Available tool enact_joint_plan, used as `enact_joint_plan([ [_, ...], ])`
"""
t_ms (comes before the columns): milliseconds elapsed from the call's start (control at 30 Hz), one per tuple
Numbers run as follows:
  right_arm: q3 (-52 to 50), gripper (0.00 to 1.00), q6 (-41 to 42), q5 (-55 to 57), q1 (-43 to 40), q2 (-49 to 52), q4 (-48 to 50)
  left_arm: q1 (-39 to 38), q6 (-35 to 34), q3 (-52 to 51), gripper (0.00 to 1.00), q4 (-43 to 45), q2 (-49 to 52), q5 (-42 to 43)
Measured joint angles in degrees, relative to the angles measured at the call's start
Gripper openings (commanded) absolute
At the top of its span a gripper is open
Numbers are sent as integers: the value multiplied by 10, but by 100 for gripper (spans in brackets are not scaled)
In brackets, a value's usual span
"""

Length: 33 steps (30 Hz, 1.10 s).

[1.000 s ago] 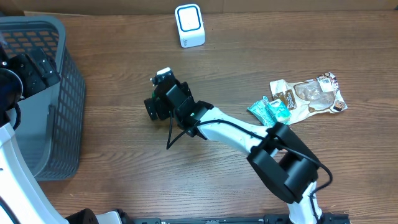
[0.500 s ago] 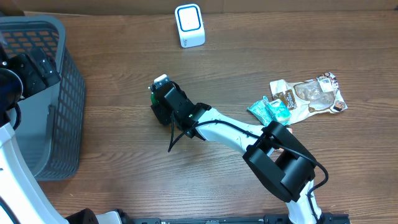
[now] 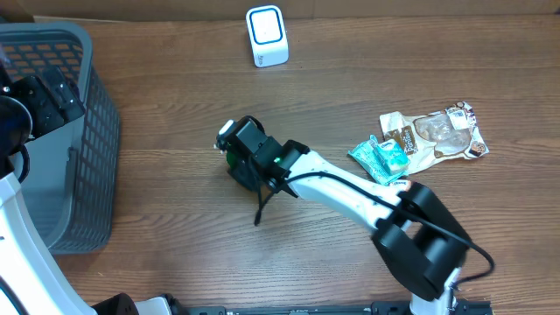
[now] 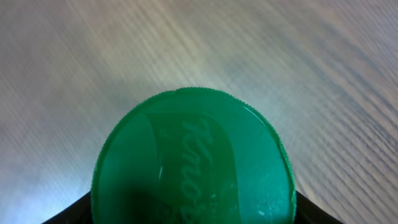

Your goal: Scan the item barcode

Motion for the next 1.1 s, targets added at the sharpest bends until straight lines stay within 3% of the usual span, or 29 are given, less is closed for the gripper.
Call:
enact_joint_plan([
  [200, 1, 67, -177, -76, 0, -29, -150, 0, 0, 0, 100, 0, 0, 0],
  [433, 0, 77, -276, -88, -8, -29, -182, 0, 0, 0, 100, 0, 0, 0],
  [467, 0, 92, -278, -85, -11, -29, -182, 0, 0, 0, 99, 0, 0, 0],
  [500, 0, 100, -278, -82, -14, -29, -181, 0, 0, 0, 100, 0, 0, 0],
  [533, 0, 100, -276, -81, -17, -29, -181, 0, 0, 0, 100, 0, 0, 0],
  [733, 5, 100, -195, -72, -30, -29, -201, 0, 0, 0, 99, 0, 0, 0],
  [933, 74, 100, -13, -84, -36, -29, -257, 0, 0, 0, 100, 0, 0, 0],
  [1100, 93, 100, 101, -156, -38, -30, -230, 0, 0, 0, 100, 0, 0, 0],
])
